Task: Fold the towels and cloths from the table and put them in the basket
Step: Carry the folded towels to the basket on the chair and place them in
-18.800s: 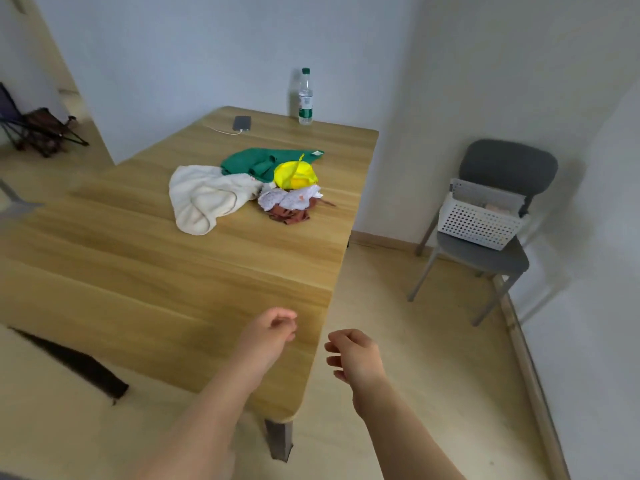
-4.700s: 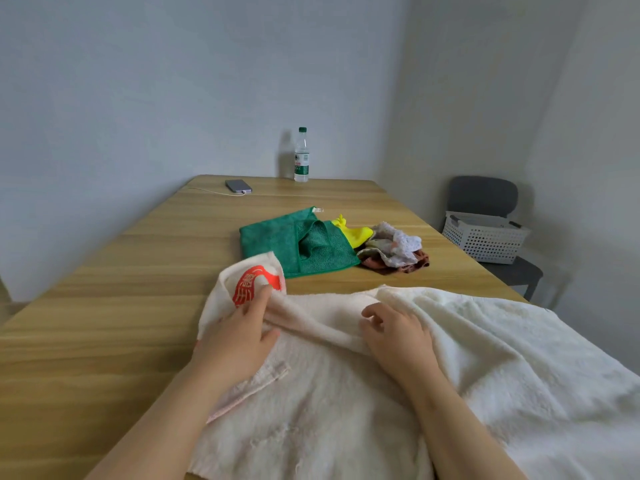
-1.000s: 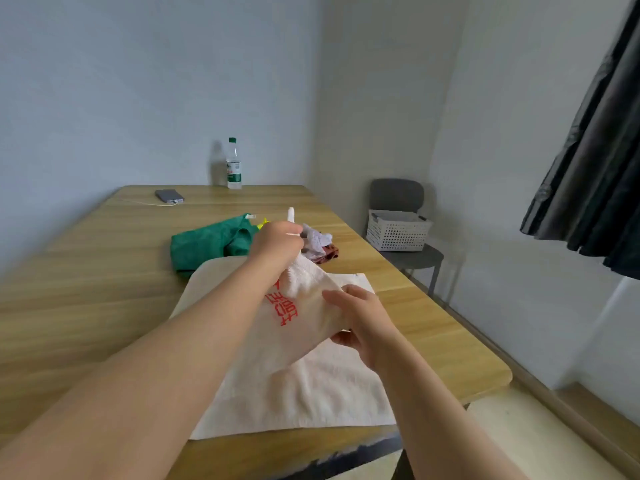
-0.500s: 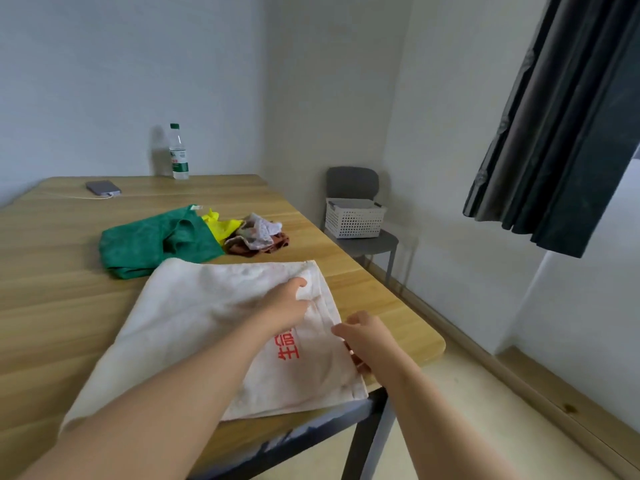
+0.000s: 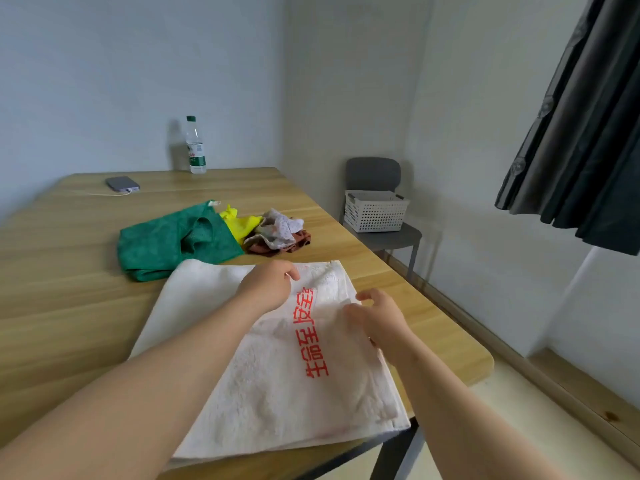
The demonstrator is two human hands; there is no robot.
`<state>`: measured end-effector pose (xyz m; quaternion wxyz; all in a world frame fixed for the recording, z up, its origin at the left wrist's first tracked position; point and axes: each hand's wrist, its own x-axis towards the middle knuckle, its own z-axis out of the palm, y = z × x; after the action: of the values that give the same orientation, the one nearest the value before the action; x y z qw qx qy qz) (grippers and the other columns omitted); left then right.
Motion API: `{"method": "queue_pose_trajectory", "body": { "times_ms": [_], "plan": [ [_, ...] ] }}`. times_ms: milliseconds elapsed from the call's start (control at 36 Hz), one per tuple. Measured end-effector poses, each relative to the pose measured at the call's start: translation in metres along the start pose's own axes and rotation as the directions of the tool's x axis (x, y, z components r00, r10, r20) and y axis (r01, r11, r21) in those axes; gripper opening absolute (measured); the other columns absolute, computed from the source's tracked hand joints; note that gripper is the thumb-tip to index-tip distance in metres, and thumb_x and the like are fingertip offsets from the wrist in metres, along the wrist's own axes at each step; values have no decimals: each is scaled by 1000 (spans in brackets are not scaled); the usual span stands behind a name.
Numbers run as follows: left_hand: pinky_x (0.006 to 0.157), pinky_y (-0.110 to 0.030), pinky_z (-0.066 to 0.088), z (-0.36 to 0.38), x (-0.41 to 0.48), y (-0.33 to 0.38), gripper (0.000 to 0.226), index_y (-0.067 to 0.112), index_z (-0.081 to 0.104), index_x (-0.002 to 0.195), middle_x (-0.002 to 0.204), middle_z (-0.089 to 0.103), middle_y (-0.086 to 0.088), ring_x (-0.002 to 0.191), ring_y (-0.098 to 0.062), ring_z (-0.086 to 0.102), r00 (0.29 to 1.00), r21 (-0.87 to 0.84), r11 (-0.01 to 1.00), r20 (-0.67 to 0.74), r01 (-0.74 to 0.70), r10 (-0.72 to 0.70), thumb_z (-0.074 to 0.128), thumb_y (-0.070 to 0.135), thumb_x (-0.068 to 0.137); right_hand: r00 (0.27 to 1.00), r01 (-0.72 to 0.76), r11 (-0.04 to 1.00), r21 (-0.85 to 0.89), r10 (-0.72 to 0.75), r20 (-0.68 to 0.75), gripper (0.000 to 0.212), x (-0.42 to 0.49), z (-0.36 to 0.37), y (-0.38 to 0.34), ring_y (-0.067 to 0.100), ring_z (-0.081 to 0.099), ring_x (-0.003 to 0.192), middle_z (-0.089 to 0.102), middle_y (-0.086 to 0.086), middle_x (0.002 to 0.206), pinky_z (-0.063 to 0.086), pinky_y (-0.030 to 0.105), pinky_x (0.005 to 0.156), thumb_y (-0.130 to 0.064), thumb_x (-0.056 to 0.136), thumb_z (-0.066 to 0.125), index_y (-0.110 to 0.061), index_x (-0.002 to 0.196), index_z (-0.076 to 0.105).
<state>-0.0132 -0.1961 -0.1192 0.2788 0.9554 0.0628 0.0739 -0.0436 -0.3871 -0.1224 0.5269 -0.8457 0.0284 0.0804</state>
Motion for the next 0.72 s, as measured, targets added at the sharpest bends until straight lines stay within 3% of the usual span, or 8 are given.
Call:
{"method": "queue_pose_trajectory", "body": {
  "times_ms": [56, 139, 194, 278, 333, 417, 500, 722],
  "plan": [
    [79, -31, 48, 6, 13, 5, 35, 27, 62, 103, 125, 58, 1, 105, -18, 56, 999, 20, 999, 42, -29, 28, 37, 4, 92, 1000, -1, 999, -53, 1, 3, 35, 6, 1, 6, 13, 62, 74, 58, -3, 89, 55, 28, 60, -27, 86, 60, -19, 118, 49],
    [74, -32, 50, 17, 29, 13, 38, 25, 57, 118, 128, 55, -1, 98, -20, 58, 993, 87, 995, 107, -56, 46, 37, 5, 93, 999, -34, 997, -72, 31, -36, 26, 15, -2, 16, 15, 62, 80, 61, -1, 90, 57, 34, 72, -26, 82, 63, -16, 105, 56],
    [60, -26, 44, 26, 40, 16, 40, 25, 50, 129, 129, 53, -4, 85, -19, 57, 991, 109, 993, 133, -36, 21, 40, 8, 94, 997, -69, 997, -32, 68, -26, 19, 18, -4, 19, 17, 63, 79, 64, 3, 89, 57, 32, 69, -25, 81, 64, -15, 97, 59],
    [68, -26, 42, 36, 53, 19, 42, 24, 41, 136, 132, 51, -4, 94, -20, 57, 991, 171, 985, 132, -18, -5, 47, 20, 94, 994, -109, 993, 38, 108, 21, 17, 23, -6, 20, 20, 63, 71, 68, 8, 86, 54, 30, 62, -25, 80, 67, -12, 89, 62],
    [74, -28, 41, 39, 61, 21, 38, 23, 43, 132, 128, 53, -4, 104, -21, 55, 991, 231, 973, 127, 6, -37, 47, 24, 94, 990, -132, 988, 74, 129, 50, 20, 26, -6, 19, 21, 62, 68, 68, 9, 85, 54, 30, 60, -27, 79, 68, -10, 88, 63],
    [70, -29, 39, 42, 69, 23, 18, 21, 50, 111, 106, 57, -1, 89, -20, 53, 989, 237, 970, 123, 44, -75, 46, 26, 95, 985, -154, 983, 100, 146, 87, 28, 29, -7, 17, 21, 63, 67, 69, 9, 85, 54, 28, 57, -33, 78, 71, -9, 88, 63],
    [67, -29, 39, 45, 76, 21, 8, 20, 50, 97, 98, 59, 0, 85, -19, 54, 992, 244, 968, 103, 52, -79, 46, 27, 95, 985, -146, 985, 91, 136, 104, 31, 30, -7, 17, 20, 65, 69, 70, 9, 87, 55, 27, 58, -36, 77, 72, -8, 89, 64],
    [64, -31, 41, 41, 80, 29, 17, 21, 53, 89, 90, 60, 1, 83, -20, 54, 991, 150, 985, -114, 82, -65, 37, 18, 94, 987, -119, 992, 52, 113, 113, 25, 30, -8, 20, 21, 67, 75, 71, 8, 88, 58, 34, 67, -33, 76, 74, -11, 85, 69]
  ]
}}
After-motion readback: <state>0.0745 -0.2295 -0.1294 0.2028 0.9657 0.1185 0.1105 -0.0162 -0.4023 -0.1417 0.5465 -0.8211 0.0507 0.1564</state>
